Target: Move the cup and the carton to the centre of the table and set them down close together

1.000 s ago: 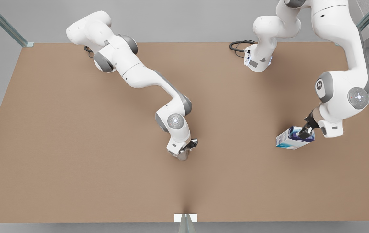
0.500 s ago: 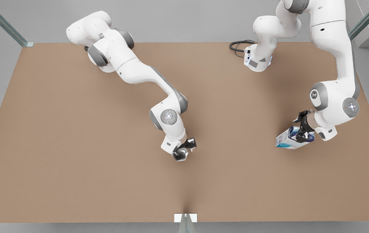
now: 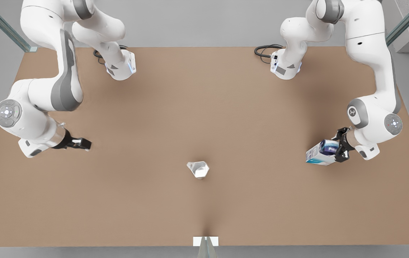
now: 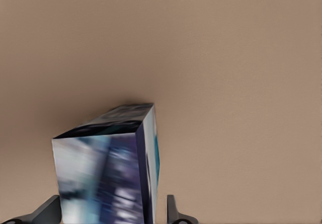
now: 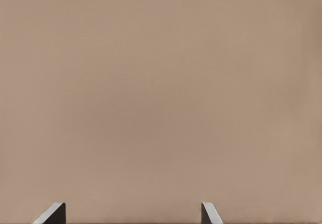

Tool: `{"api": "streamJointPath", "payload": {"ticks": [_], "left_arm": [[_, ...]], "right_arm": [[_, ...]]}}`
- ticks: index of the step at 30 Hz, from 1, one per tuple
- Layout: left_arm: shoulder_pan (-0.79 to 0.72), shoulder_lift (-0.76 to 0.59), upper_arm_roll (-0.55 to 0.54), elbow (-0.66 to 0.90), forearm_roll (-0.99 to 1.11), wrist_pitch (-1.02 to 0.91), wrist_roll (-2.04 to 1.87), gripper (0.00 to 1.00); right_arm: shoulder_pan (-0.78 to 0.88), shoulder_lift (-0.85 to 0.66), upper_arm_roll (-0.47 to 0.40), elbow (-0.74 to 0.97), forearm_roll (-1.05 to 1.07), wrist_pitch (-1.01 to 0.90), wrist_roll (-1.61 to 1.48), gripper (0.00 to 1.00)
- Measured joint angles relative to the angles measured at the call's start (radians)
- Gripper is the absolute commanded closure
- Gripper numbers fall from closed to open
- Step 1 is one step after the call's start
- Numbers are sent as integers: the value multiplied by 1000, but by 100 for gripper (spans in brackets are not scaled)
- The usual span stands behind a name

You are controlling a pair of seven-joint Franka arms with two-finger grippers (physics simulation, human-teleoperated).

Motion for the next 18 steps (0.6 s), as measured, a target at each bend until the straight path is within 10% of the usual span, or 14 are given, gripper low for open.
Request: {"api": "streamJointPath", "payload": {"ticks": [5,9,18], "left_arm": [[-2,31,0,0,0,5,-2,0],[-2,39,0,1,0,3,-2,40],[-19,29,-14,52,5,-63,-17,42]], "right_arm": [[-21,-18,-29,65,-2,-86,-144,0],[25,-11,-101,62,16,-88,-144,0],[38,23,-101,130,45,-81,-139,0]]}}
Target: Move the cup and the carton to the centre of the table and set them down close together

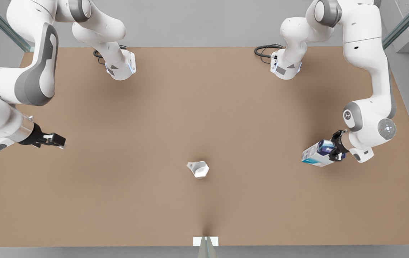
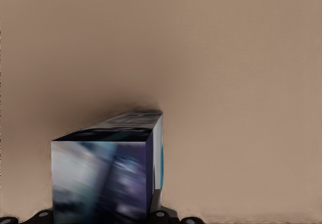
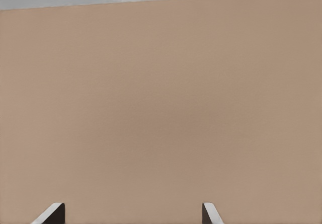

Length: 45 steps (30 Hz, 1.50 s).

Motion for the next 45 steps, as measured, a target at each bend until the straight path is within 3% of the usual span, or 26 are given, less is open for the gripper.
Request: {"api": "streamJointPath", "payload": {"ticks": [3,8,10,13,15,18,25,26,28,37,40,45], "left_arm": [[-55,-15,-15,72,3,-98,-6,41],[-421,-61,-17,141,4,-206,-191,41],[-557,-29,-85,212,1,-205,-407,41],[-556,43,-258,328,-8,-195,-633,41],[-568,116,-292,410,-12,-180,-670,41],[-590,235,-294,528,-14,-179,-700,41],[-589,291,-280,535,1,-127,-689,40],[-589,299,-280,534,4,-124,-689,36],[-589,306,-280,534,8,-120,-688,0],[-589,296,-280,545,16,-125,-700,0],[-585,281,-197,686,20,-305,-631,0],[-565,235,301,687,-16,-485,546,0]], "right_arm": [[11,34,32,-2,-5,-6,-2,0],[-25,27,6,80,-11,-3,-1,0],[-28,26,5,80,0,-4,-3,0],[-35,31,6,78,3,3,1,0],[-32,31,6,78,3,3,0,0],[-36,33,6,81,2,9,6,0],[-35,34,6,81,2,10,4,0],[-35,33,6,81,2,11,5,0],[-35,33,6,81,0,15,4,0],[-33,34,6,81,-2,17,4,0],[-33,34,6,81,-2,17,4,0],[-37,34,2,101,-11,19,4,0]]}}
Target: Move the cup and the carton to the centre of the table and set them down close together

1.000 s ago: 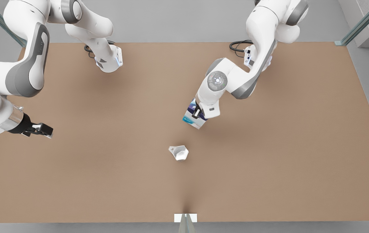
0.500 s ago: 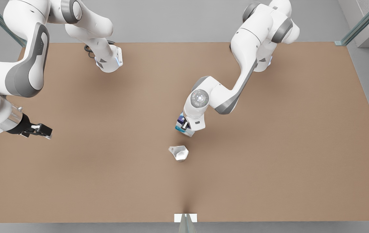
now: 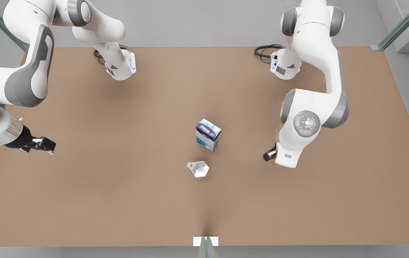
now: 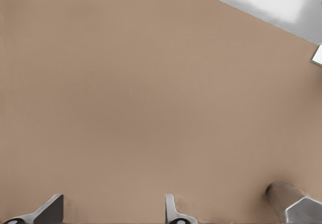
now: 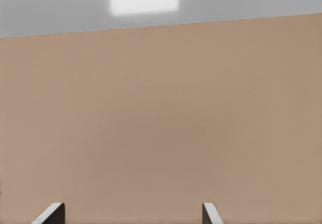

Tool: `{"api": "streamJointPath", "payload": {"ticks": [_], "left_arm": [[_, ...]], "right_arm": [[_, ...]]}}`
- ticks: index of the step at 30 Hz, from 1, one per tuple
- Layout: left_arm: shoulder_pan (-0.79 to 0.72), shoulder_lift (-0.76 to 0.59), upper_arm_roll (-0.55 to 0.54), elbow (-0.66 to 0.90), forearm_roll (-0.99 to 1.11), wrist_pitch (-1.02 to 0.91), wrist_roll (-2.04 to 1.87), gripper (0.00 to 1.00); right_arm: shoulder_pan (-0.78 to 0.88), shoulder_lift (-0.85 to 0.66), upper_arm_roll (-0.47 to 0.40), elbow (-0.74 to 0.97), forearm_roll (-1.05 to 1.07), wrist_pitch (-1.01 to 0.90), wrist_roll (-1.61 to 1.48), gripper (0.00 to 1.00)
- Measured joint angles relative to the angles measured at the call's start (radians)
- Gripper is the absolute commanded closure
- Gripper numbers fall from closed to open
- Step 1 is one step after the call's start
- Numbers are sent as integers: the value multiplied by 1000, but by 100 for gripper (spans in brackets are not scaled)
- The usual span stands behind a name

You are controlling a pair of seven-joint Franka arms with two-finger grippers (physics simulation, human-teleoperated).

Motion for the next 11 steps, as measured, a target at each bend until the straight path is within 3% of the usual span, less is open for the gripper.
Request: {"api": "streamJointPath", "payload": {"ticks": [2,3,5,6,11], "left_arm": [[11,-33,86,-1,-12,-57,316,0],[109,-109,-3,-8,-4,-79,387,0],[449,-226,-454,-34,85,-100,394,0],[578,-274,-595,-61,138,-100,396,0],[610,-351,-616,-125,268,-84,480,0]], "right_arm": [[1,0,0,0,-2,-1,-3,0],[1,1,0,-2,-2,-2,-2,0],[7,3,1,-1,-2,-2,0,0],[4,3,1,-1,-2,-1,0,0],[4,2,1,0,0,0,0,0]]}}
